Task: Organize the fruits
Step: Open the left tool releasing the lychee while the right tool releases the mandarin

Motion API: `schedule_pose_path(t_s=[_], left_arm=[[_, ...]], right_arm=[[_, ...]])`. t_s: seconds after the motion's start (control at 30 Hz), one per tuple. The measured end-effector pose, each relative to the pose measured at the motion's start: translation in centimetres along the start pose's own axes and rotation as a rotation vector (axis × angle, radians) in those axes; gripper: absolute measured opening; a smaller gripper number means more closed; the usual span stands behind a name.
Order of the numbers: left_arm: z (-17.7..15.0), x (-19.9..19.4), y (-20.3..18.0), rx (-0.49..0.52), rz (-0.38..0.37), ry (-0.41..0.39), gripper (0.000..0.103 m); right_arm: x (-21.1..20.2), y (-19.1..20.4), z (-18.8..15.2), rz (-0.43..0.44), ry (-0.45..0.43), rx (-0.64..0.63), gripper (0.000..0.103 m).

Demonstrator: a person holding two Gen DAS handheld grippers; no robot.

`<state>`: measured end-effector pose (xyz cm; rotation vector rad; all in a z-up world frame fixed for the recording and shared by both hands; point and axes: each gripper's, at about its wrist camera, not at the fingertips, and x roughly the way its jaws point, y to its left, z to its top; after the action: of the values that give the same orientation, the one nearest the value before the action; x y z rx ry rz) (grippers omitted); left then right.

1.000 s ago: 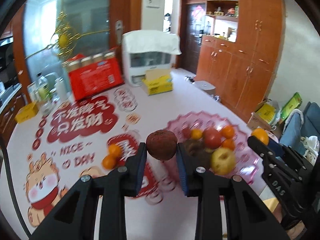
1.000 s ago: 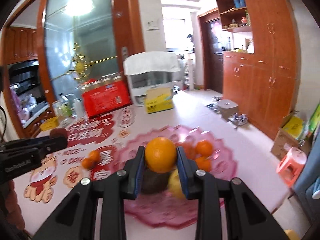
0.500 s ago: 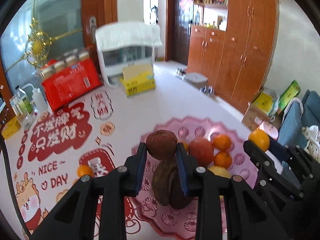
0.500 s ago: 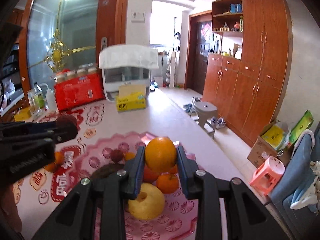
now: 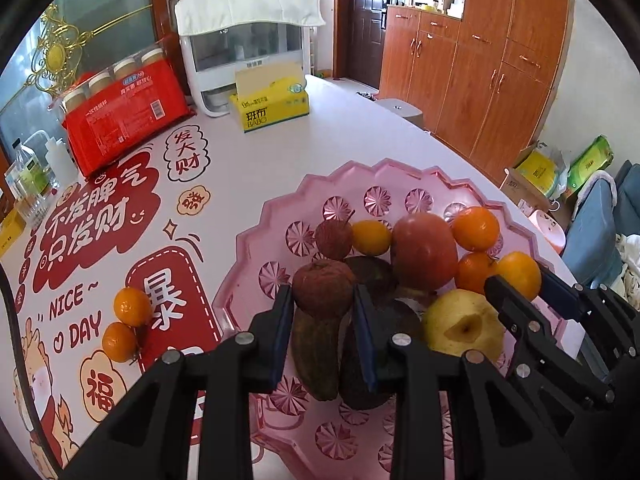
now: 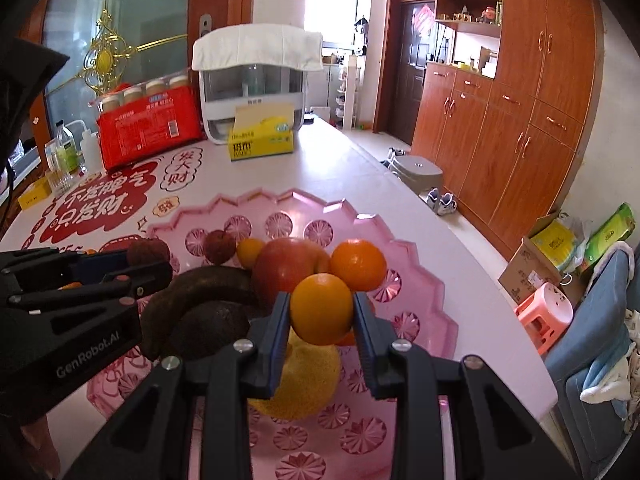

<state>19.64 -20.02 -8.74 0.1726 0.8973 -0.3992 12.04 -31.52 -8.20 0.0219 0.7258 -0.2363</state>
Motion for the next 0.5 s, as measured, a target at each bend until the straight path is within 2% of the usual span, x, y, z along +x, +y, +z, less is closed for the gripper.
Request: schedule_pose_path(t_s=[0.3, 0.37, 0.4, 0.43, 0.5], left_arm=[[-0.5, 0.8, -0.2, 0.01, 0.003, 0.034, 0.029], [-0.8, 0.8, -0.2, 0.011, 0.008, 0.036, 0.035], [-0.8, 0.7, -0.3, 0.013, 0.012, 0.033, 0.043], [-0.9, 0.6, -0.4, 0.015, 0.016, 0.03, 0.049], [-1.1, 0.2, -0.4, 0.018, 0.04, 0.016, 0.054]], right_arm=[[1.1, 0.4, -0.5, -0.005, 0.043, -0.013, 0.032], [1.1, 0.4, -0.6, -0.01, 0.046, -0.012, 0.033], [1.1, 0.3, -0.6, -0.008, 0.048, -0.009, 0.035], [1.1, 0.3, -0.6, -0.003, 0.05, -0.004, 0.041], [0.9, 0.2, -0.8, -0.012, 0.043, 0.004, 0.047]])
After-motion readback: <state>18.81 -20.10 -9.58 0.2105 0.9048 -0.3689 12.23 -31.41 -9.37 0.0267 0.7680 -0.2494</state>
